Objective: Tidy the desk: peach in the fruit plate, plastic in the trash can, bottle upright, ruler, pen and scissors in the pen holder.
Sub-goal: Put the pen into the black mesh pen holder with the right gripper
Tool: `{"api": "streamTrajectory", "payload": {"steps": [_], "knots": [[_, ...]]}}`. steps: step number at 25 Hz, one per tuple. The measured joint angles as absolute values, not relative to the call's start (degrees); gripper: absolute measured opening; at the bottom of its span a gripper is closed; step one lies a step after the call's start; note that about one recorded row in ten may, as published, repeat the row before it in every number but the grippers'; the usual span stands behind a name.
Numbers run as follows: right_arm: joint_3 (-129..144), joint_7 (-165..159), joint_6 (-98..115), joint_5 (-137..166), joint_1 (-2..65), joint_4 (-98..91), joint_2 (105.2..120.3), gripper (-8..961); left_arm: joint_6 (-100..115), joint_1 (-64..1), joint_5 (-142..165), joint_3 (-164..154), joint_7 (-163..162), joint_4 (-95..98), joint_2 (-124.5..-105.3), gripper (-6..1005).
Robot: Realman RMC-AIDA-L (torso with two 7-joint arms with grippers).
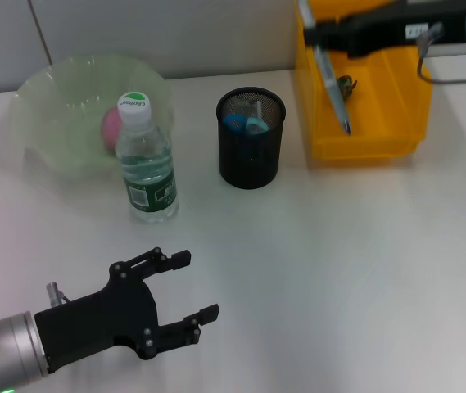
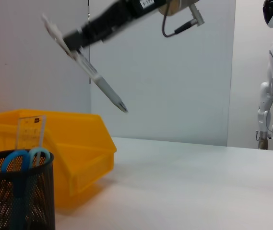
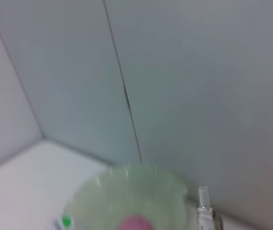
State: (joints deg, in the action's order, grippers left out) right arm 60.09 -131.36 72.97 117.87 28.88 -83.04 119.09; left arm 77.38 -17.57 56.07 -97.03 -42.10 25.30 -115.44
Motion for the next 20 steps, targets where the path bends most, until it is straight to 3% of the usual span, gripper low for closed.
{"api": "streamTrajectory", "payload": {"steps": [20], "knots": [[67.68, -58.28, 59.46, 69.16, 31.14, -43.82, 119.51, 172, 77.52, -17.71, 56.07, -97.03, -42.1, 25.29, -115.48, 798]]}}
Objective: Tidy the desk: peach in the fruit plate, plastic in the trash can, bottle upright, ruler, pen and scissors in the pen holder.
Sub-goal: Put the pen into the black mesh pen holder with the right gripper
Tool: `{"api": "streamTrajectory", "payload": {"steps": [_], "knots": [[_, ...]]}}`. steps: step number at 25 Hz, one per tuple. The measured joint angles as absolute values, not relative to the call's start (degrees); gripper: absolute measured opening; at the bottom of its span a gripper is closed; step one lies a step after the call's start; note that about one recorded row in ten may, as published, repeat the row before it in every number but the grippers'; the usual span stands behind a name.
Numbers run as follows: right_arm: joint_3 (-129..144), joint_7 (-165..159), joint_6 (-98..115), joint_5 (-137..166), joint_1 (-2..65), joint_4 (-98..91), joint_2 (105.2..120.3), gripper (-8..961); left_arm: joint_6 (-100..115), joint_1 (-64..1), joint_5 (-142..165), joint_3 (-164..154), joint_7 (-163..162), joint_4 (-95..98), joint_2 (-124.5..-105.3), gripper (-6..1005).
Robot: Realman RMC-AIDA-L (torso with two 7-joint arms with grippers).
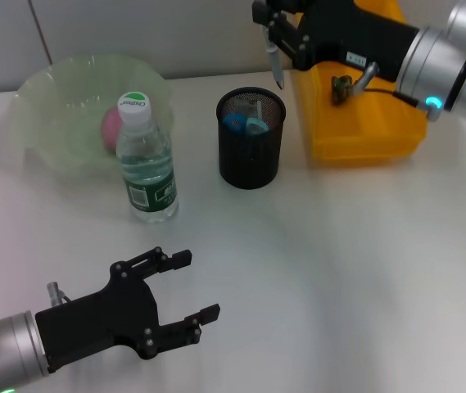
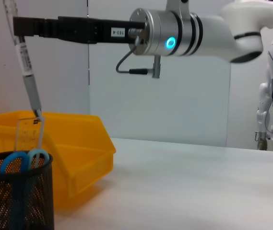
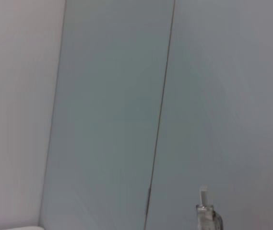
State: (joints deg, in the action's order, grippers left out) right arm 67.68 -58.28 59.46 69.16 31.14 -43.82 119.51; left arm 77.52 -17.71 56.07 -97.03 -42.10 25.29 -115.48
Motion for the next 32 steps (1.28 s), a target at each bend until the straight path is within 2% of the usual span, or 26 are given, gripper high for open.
{"api": "streamTrajectory", "payload": {"steps": [8, 17, 32], "knots": [[71.36, -40.42, 62.01, 54.89, 32.56, -32.42, 119.53, 171, 77.52, -17.77, 56.07, -97.03, -42.08, 25.26, -115.55, 798], [70.97, -30.12, 64.89, 48.51, 37.91, -19.49, 119.63, 170, 77.51, -17.93, 56.07, -97.03, -41.44, 25.05, -115.66, 798], [71.52, -28.74, 62.9, 48.29, 42.26, -13.49, 119.82, 171, 77.44, -18.19, 56.07, -97.03, -41.31, 24.78, -115.84, 797]]}}
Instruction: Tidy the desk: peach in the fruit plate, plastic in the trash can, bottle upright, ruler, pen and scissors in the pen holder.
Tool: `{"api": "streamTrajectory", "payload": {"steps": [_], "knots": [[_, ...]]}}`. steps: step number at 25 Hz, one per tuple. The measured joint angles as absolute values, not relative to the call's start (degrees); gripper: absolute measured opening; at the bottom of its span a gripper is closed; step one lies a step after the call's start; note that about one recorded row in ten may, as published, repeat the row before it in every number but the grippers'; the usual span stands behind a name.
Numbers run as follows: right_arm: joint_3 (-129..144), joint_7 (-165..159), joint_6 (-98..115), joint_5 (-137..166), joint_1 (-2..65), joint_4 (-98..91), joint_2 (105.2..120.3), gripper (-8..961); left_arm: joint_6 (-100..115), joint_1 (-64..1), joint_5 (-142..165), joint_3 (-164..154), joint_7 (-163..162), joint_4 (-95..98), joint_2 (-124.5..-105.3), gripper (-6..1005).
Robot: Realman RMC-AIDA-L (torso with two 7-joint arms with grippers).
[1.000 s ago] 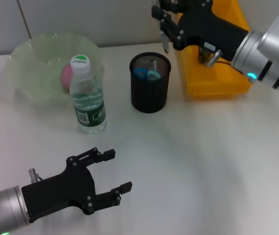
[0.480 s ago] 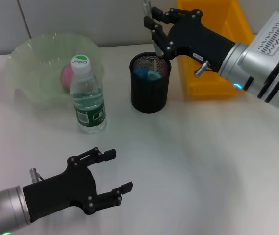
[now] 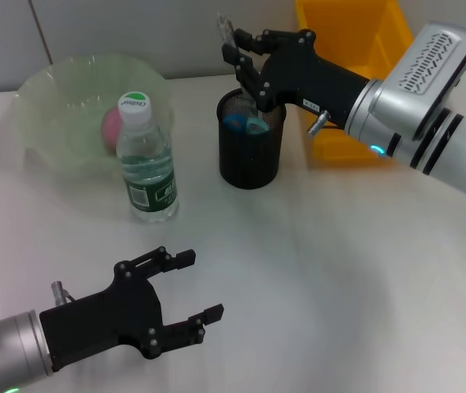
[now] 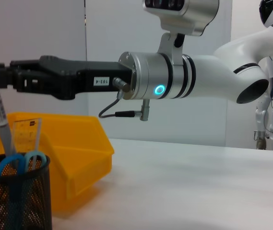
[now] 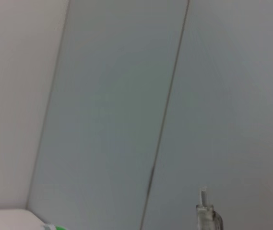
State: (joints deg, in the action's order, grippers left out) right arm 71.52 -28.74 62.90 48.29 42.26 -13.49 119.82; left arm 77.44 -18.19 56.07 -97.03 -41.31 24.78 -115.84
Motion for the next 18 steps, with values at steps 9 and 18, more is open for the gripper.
{"api": "streamTrajectory", "payload": {"steps": [9, 18], "knots": [[71.15, -30.22, 59.88, 48.07, 42.17, -13.39, 119.89, 170, 77.33, -18.23, 56.07, -97.03, -41.3, 24.78, -115.84, 797], [71.49, -35.45, 63.7, 45.66, 39.45, -16.25, 119.63, 448, 77.8, -17.6, 56.07, -95.89, -40.65, 24.88, -115.79, 797]]}}
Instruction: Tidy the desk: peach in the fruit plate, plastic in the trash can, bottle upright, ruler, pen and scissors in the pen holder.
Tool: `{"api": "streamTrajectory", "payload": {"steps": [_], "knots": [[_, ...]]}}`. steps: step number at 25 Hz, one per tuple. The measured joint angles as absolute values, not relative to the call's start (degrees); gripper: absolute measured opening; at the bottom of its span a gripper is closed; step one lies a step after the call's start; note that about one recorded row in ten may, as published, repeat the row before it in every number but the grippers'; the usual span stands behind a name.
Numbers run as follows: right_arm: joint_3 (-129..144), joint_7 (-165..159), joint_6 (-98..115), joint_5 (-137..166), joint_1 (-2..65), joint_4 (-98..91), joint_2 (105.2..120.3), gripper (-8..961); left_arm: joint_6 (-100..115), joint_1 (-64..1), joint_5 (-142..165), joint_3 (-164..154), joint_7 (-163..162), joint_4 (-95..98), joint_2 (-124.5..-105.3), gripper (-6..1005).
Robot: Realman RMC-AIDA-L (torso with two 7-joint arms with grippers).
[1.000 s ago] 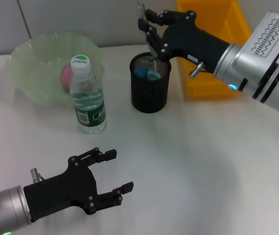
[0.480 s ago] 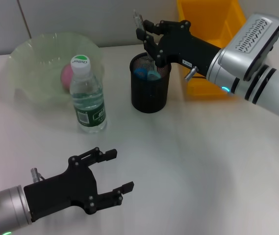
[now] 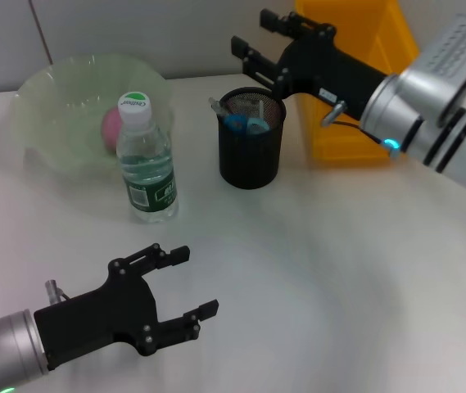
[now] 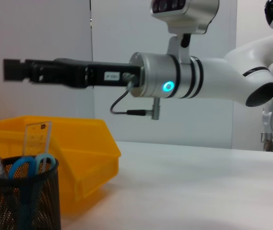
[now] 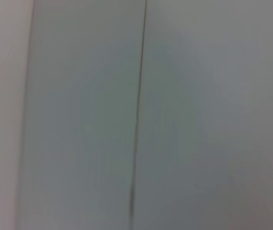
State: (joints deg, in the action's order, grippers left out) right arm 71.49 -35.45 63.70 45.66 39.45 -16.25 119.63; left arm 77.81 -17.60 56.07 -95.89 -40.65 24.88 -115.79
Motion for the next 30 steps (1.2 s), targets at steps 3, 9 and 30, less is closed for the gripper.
{"api": "streamTrajectory", "payload": {"steps": [3, 9, 30], "knots": [[72.32, -44.43, 68.66, 48.78, 34.7, -22.57, 119.02, 549, 78.92, -17.31, 55.9, -95.29, -40.64, 24.86, -115.47, 797], [69.47, -55.03, 82.29, 64.58, 22.0, -35.34, 118.59, 719, 80.73, -16.29, 56.04, -92.54, -40.64, 24.72, -114.77, 797], [57.91, -45.68, 87.25, 85.39, 18.23, -24.35, 118.66, 826, 80.72, -16.16, 56.08, -90.22, -38.13, 20.74, -114.97, 781]]}}
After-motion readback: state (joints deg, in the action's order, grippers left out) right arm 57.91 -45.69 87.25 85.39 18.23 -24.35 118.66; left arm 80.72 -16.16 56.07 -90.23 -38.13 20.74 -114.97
